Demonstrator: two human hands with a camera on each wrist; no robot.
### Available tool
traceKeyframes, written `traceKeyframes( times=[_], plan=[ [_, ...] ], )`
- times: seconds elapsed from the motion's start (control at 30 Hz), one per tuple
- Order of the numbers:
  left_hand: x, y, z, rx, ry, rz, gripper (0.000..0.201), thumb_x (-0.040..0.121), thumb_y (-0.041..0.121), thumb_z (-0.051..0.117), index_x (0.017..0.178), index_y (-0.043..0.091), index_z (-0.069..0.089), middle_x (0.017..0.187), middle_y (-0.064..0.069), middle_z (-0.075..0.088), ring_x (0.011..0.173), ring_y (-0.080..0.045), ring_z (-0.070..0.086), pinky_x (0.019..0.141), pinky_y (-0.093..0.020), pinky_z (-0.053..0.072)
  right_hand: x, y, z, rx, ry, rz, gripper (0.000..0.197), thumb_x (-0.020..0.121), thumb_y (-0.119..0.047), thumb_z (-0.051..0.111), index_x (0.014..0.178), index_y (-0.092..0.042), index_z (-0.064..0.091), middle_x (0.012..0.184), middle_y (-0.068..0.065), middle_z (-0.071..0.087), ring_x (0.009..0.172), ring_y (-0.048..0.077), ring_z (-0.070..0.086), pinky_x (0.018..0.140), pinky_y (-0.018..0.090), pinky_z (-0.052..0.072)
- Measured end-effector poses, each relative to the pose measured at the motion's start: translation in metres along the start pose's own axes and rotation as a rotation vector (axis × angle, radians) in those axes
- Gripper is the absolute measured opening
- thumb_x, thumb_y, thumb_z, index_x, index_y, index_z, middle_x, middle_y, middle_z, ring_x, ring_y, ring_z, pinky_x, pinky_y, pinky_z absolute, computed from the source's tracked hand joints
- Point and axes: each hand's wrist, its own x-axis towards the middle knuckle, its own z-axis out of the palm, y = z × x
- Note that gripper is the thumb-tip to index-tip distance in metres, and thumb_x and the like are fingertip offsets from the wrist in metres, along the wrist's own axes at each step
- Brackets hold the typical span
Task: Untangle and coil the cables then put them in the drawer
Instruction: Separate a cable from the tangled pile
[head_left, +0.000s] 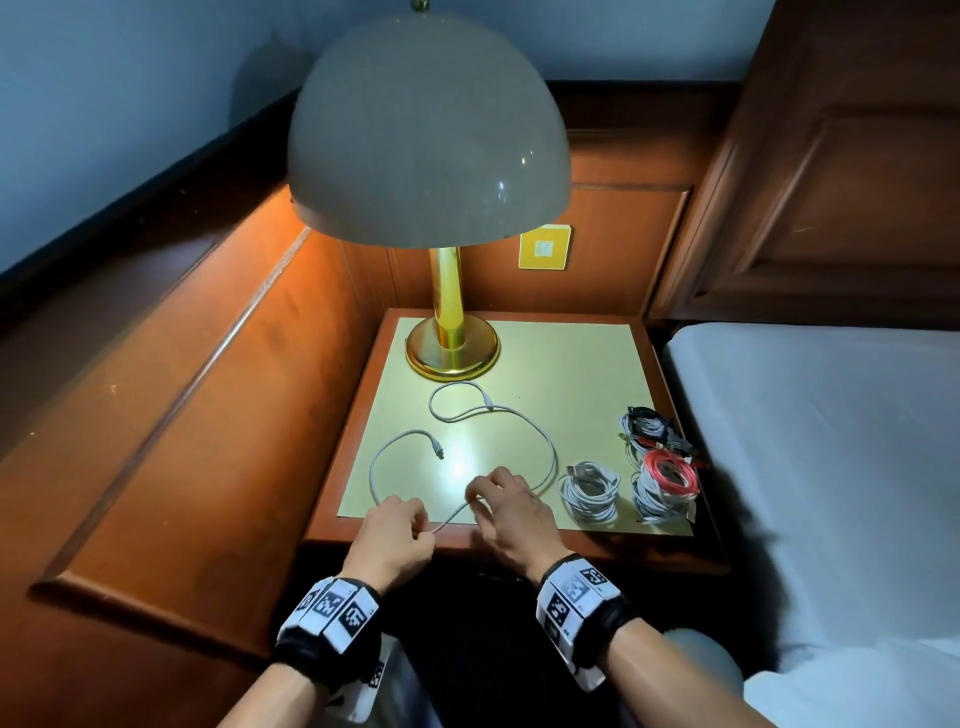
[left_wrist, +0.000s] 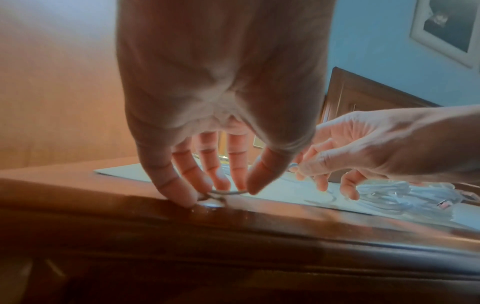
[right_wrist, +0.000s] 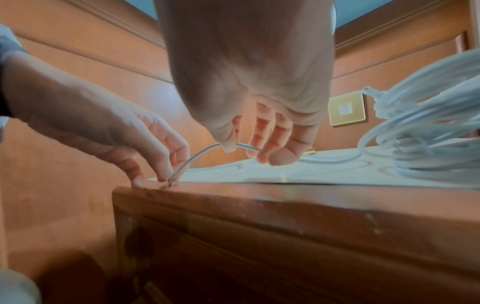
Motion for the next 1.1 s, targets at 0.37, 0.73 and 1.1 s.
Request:
traceKeyframes(
  times=[0.37, 0.73, 1.1],
  plan=[
    [-0.055, 0.028, -0.032, -0.346, 0.088, 0.242, 0.021, 0.095, 0.021, 0.063, 0.076, 0.028, 0.068, 0.078, 0.007, 0.070, 0.078, -0.006, 0.060, 0.071, -0.019, 0.044, -0.033, -0.027, -0.012, 0.143, 0.065, -0.063, 0.023, 0.100, -0.031, 0.053, 0.119, -0.019, 0.060, 0.116, 0.003, 0.055, 0.109, 0.023, 0.055, 0.089, 0.039, 0.048],
    [-0.112, 0.003, -0.054, -0.428, 0.143, 0.130, 0.011, 0.090, 0.022, 0.072, 0.081, 0.028, 0.077, 0.080, 0.013, 0.074, 0.072, 0.000, 0.064, 0.066, -0.009, 0.045, -0.051, -0.018, -0.030, 0.307, 0.204, -0.127, 0.019, 0.096, -0.013, 0.061, 0.109, -0.015, 0.074, 0.104, 0.005, 0.067, 0.088, 0.017, 0.063, 0.086, 0.031, 0.052],
    [-0.136, 0.032, -0.047, -0.668, 0.181, 0.332, 0.021, 0.099, 0.025, 0.063, 0.082, 0.018, 0.074, 0.079, 0.003, 0.072, 0.079, -0.010, 0.066, 0.076, -0.025, 0.051, -0.061, -0.038, -0.041, 0.290, 0.274, -0.240, 0.015, 0.095, -0.011, 0.063, 0.107, -0.011, 0.072, 0.104, 0.005, 0.068, 0.081, 0.015, 0.065, 0.080, 0.028, 0.053]
  ],
)
